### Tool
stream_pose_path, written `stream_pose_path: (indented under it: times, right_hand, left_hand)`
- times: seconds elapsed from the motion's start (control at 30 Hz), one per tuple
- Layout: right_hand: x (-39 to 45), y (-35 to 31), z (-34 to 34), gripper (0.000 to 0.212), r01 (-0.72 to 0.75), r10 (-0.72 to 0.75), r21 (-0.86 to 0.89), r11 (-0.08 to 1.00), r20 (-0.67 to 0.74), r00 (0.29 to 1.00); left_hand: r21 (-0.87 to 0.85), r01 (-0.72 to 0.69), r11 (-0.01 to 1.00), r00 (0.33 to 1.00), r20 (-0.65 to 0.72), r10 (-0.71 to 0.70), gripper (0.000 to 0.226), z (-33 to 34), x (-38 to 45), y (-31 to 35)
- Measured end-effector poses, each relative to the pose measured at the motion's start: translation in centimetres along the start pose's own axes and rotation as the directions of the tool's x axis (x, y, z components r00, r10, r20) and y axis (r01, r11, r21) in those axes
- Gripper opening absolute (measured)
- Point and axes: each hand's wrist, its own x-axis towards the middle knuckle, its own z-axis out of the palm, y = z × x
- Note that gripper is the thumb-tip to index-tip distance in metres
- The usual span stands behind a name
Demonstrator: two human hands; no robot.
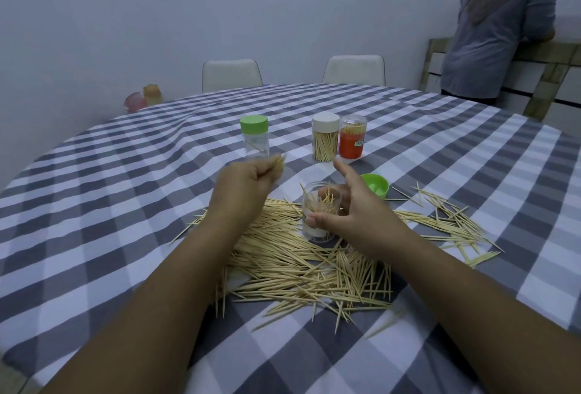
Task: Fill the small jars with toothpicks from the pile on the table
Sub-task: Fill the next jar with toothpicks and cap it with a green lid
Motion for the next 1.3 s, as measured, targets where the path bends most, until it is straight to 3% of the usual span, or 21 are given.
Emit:
stream_pose_path:
  times: [0.1, 0.23, 0.37, 0.47, 0.57, 0.7, 0.8, 1.0, 1.07, 1.17, 1.3]
  right_hand:
    - [0.0, 0.0, 0.1, 0.101, 0.012, -0.012, 0.000, 1.000, 0.009, 1.000]
    - [-0.1, 0.1, 0.4, 0.100, 0.030, -0.030, -0.025, 0.999, 0.011, 0.999]
    - [0.0, 0.1, 0.8, 0.099, 0.040, -0.040, -0.011, 0.999, 0.018, 0.999]
    - [0.2, 0.2, 1.0, 0.100, 0.045, -0.045, 0.014, 0.999, 0.010, 0.999]
    - [0.2, 0.3, 1.1, 0.101, 0.053, -0.053, 0.026, 0.998, 0.003, 0.999]
    - [0.1, 0.2, 0.9, 0.101, 0.062, -0.062, 0.034, 0.998, 0.010, 0.998]
    - [0.1, 0.1, 0.9, 0.100, 0.063, -0.063, 0.032, 0.998, 0.003, 0.998]
    - [0.2, 0.2, 0.9, 0.102, 0.054, -0.054, 0.009, 0.998, -0.008, 0.999]
    - [0.2, 0.2, 0.8, 0.102, 0.053, -0.053, 0.004, 0.999, -0.002, 0.999]
    - [0.1, 0.1, 0.7, 0.101, 0.048, -0.048, 0.008, 0.999, 0.007, 0.999]
    - [0.1, 0.2, 0.4, 0.102, 0.045, -0.045, -0.018, 0.999, 0.009, 0.999]
  left_hand:
    - [-0.406, 0.093, 0.909, 0.991, -0.046, -0.122, 0.020, -0.3, 0.3, 0.5]
    - [-0.734, 0.142, 0.664, 0.975, -0.011, -0.221, 0.023, -0.7, 0.7, 1.6]
    - [-0.898, 0.158, 0.410, 0.970, 0.062, -0.237, 0.018, -0.9, 0.7, 3.1]
    - [-0.921, 0.196, 0.337, 0.968, 0.127, -0.214, 0.017, -0.4, 0.2, 3.8]
    - [-0.886, 0.250, 0.390, 0.965, 0.197, -0.172, 0.017, 0.9, -0.4, 4.0]
    - [-0.749, 0.306, 0.587, 0.949, 0.287, -0.128, 0.018, 1.9, -1.0, 3.4]
    - [-0.651, 0.359, 0.669, 0.917, 0.379, -0.124, 0.017, 1.7, -1.1, 3.1]
    - [-0.417, 0.363, 0.833, 0.873, 0.465, -0.148, 0.045, 0.2, -0.8, 2.8]
    - [-0.313, 0.339, 0.887, 0.873, 0.456, -0.173, 0.044, -0.7, -0.6, 2.5]
    - [0.021, 0.186, 0.982, 0.888, 0.425, -0.177, 0.028, -1.7, -0.4, 1.9]
    - [0.293, 0.079, 0.953, 0.825, 0.518, -0.228, 0.042, -1.3, -0.5, 1.7]
